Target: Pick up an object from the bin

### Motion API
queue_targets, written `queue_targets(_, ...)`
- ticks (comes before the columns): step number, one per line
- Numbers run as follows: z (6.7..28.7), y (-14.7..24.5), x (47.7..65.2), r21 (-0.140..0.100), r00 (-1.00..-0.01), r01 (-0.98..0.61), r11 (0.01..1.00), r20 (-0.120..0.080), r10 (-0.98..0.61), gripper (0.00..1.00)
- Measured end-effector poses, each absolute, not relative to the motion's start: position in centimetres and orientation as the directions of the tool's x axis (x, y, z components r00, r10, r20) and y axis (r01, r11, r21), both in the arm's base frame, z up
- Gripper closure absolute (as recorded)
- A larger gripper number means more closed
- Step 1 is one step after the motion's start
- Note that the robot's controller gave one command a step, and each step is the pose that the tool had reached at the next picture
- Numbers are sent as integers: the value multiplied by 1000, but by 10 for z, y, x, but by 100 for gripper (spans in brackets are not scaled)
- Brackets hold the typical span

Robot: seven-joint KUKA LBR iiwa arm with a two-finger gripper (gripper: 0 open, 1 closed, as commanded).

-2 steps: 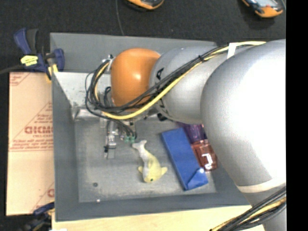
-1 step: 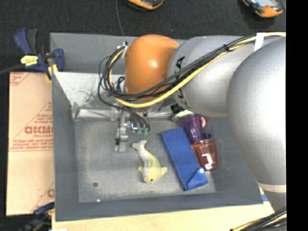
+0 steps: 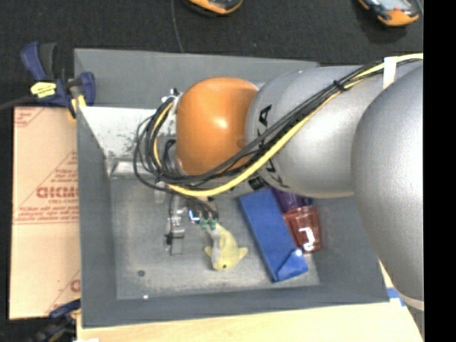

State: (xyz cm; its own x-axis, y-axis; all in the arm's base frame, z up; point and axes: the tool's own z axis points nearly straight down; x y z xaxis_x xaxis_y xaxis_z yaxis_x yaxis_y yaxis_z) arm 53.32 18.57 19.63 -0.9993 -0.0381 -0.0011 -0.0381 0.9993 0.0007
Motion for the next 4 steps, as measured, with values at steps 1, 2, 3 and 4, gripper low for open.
queue_targets(1,212,152,552,5,-999,-45,999,-7,-45,0)
queue_targets(2,217,127,559,1,-1000,2,1000,-7,2,0)
queue_targets(3,222,91,540,0,-981,-194,981,-10,-194,0)
queue_targets(4,226,75,519,-1,-950,-314,950,-10,-314,0)
